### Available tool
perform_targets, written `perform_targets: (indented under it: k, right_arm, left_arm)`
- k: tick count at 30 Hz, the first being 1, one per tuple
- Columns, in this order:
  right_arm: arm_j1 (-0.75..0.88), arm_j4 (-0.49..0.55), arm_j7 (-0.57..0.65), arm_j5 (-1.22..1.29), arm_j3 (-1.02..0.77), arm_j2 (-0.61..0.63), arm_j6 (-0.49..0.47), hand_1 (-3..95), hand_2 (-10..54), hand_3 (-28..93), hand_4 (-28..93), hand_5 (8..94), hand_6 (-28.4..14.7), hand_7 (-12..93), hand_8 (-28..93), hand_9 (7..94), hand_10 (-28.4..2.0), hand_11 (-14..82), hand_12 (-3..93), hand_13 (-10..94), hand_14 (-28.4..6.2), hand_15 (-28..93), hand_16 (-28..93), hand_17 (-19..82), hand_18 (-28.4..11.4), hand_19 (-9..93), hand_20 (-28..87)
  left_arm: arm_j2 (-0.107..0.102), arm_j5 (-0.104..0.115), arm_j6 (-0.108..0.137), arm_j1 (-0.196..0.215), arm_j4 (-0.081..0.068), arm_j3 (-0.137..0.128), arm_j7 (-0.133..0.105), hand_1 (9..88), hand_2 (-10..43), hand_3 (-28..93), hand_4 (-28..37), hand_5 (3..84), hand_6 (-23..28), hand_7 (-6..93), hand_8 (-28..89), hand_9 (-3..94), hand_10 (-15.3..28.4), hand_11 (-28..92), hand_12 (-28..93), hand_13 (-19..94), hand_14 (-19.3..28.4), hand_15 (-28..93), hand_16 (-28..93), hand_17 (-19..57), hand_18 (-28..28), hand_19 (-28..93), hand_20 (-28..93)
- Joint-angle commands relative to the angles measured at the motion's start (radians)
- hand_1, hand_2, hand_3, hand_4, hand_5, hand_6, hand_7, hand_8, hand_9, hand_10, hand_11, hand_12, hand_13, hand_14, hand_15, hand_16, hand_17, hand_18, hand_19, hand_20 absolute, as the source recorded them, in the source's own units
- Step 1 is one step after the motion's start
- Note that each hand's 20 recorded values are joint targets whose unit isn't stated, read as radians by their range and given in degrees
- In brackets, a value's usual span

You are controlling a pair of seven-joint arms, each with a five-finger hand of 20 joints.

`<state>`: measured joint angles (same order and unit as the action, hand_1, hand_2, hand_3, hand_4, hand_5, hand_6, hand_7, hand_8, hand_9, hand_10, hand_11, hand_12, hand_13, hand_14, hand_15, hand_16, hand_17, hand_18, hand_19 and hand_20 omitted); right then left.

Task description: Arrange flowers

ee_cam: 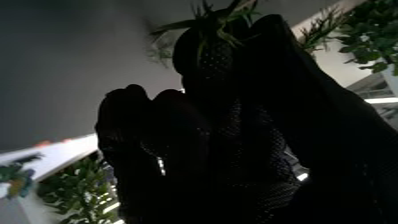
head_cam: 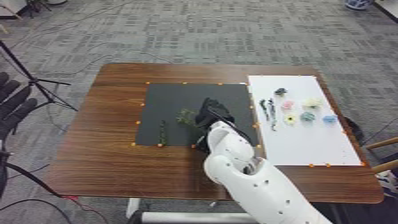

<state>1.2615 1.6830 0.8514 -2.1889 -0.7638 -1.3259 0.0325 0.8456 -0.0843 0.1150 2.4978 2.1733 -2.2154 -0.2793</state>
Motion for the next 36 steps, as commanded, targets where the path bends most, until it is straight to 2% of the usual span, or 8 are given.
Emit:
perform_targets:
  k: [1, 6, 12, 20, 26, 30, 32, 36]
  right_arm:
    - [0.038, -0.01, 0.02, -0.001, 0.004, -0.027, -0.002, 54.9, -9.5, 70, -23, 83.0, -3.2, 30, 22, 84.8, -13.4, 33.9, 42.6, 79, -9.8, 72, 37, 45, -28.4, 93, 41]
    - [0.05, 0.02, 0.023, 0.022, -0.007, -0.03, -0.039, 52.9, -9.5, 68, -22, 81.7, -3.4, 31, 22, 84.5, -13.9, 35.0, 41.1, 79, -9.7, 72, 37, 45, -28.4, 93, 41]
    - [0.049, 0.031, 0.006, 0.001, 0.0, -0.024, -0.035, 51.0, -9.5, 65, -22, 78.0, -4.4, 29, 21, 84.4, -15.4, 38.3, 31.1, 81, -8.9, 69, 36, 45, -28.4, 93, 40]
    - [0.062, 0.074, -0.014, -0.011, -0.001, -0.009, 0.002, 48.4, -9.5, 65, -22, 77.1, -6.0, 21, 15, 84.0, -15.7, 37.9, 28.9, 81, -8.7, 68, 37, 45, -28.4, 93, 39]
    - [0.069, 0.105, -0.026, -0.025, 0.003, 0.001, 0.007, 46.2, -9.5, 68, -22, 76.0, -6.5, 19, 12, 84.0, -15.8, 37.4, 28.2, 81, -8.8, 67, 37, 45, -28.4, 93, 38]
    - [0.075, 0.113, -0.028, -0.012, -0.008, 0.001, -0.019, 44.4, -9.5, 70, -22, 74.8, -7.1, 17, 5, 83.9, -16.2, 35.7, 27.4, 81, -9.0, 67, 37, 44, -28.4, 93, 38]
    - [0.079, 0.117, -0.03, -0.023, -0.009, 0.005, -0.013, 43.2, -9.5, 72, -22, 73.2, -7.9, 15, -7, 83.5, -16.6, 35.2, 27.0, 80, -9.6, 67, 37, 44, -28.4, 93, 37]
    - [0.093, 0.135, -0.034, -0.018, -0.028, 0.009, -0.016, 42.6, -9.5, 72, -21, 70.8, -9.2, 11, -9, 83.0, -16.9, 34.7, 26.6, 79, -10.1, 67, 37, 44, -28.4, 93, 37]
  left_arm:
    - [-0.009, 0.001, 0.006, -0.01, -0.005, 0.008, 0.011, 23.6, 13.9, 68, -28.3, 38.4, 9.2, 6.4, -6, 32.4, 14.1, 11, 13, 24, 14.4, 22, -1, -2.6, 12.4, 22, 11]
    - [-0.005, 0.003, 0.008, 0.002, -0.002, -0.001, 0.009, 23.5, 13.9, 68, -28.3, 38.5, 9.1, 6.7, -6, 32.3, 14.1, 11, 13, 24, 14.4, 22, -1, -2.6, 12.4, 22, 11]
    - [-0.007, 0.0, 0.005, -0.002, -0.004, 0.004, 0.011, 23.5, 13.9, 68, -28.3, 38.4, 9.0, 6.8, -6, 32.4, 14.1, 11, 13, 24, 14.5, 23, -2, -2.6, 12.4, 22, 11]
    - [-0.007, -0.002, 0.005, -0.002, -0.007, 0.002, 0.015, 24.6, 12.8, 68, -28.3, 38.4, 9.0, 6.8, -6, 32.2, 14.1, 11, 13, 23, 14.5, 23, -1, -2.6, 12.4, 22, 11]
    - [-0.005, -0.003, 0.004, 0.003, -0.006, -0.004, 0.022, 25.0, 12.0, 69, -28.3, 38.2, 9.0, 6.7, -6, 32.2, 14.0, 11, 13, 23, 14.6, 23, -1, -2.7, 12.4, 22, 11]
    - [-0.003, -0.003, 0.003, 0.007, -0.004, -0.008, 0.022, 25.1, 11.9, 69, -28.3, 38.3, 9.1, 6.6, -6, 32.1, 14.1, 11, 13, 23, 14.7, 23, -1, -2.7, 12.4, 22, 11]
    - [-0.002, -0.003, 0.002, 0.008, -0.004, -0.01, 0.021, 25.2, 11.7, 69, -28.3, 38.2, 9.0, 6.6, -6, 32.1, 14.1, 11, 13, 23, 14.6, 23, -2, -2.7, 12.4, 22, 11]
    - [0.002, -0.001, 0.005, 0.011, -0.004, -0.013, 0.02, 25.3, 11.7, 69, -28.3, 38.2, 9.1, 6.6, -6, 32.1, 14.2, 11, 13, 23, 14.7, 23, -1, -2.7, 12.4, 22, 11]
